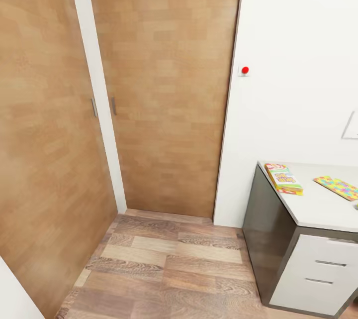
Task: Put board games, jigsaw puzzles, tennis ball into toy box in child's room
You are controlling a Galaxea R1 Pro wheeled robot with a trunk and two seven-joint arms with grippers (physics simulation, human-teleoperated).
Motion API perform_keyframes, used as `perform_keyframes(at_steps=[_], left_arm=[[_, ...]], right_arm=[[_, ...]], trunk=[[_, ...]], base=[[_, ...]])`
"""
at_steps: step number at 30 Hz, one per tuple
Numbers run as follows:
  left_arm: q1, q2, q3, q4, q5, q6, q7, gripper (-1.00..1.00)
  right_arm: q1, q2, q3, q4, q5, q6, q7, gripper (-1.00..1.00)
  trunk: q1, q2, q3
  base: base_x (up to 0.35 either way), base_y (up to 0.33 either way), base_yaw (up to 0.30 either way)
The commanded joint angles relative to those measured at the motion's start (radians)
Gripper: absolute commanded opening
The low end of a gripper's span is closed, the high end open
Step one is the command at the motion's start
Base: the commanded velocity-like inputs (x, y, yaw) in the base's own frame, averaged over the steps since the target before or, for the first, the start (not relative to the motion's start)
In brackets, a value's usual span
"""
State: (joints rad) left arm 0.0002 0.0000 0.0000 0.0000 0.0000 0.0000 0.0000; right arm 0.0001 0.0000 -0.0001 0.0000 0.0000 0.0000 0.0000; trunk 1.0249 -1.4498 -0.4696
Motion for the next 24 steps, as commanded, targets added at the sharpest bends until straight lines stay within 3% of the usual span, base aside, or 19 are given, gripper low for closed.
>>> perform_keyframes(at_steps=[1,8,13,24], left_arm=[[0.0,0.0,0.0,0.0,0.0,0.0,0.0,1.0],[-0.002,-0.011,-0.001,-0.005,0.0,-0.005,0.0,1.0],[-0.002,-0.012,0.003,-0.011,0.0,-0.005,0.0,1.0],[-0.002,-0.011,-0.002,-0.012,0.0,-0.005,0.0,1.0]], right_arm=[[0.0,0.0,0.0,0.0,0.0,0.0,0.0,1.0],[-0.002,0.014,-0.001,-0.002,0.0,0.01,0.002,1.0],[-0.002,0.039,0.0,-0.003,-0.001,0.007,0.002,1.0],[-0.002,0.041,-0.002,-0.003,-0.002,0.007,0.002,1.0]], trunk=[[0.0,0.0,0.0],[0.0,0.0,0.0],[0.0,0.0,0.0],[0.0,0.0,0.0]], base=[[0.0,0.0,0.0],[0.0,0.0,0.0],[0.0,0.0,0.0],[0.0,0.0,-0.001]])
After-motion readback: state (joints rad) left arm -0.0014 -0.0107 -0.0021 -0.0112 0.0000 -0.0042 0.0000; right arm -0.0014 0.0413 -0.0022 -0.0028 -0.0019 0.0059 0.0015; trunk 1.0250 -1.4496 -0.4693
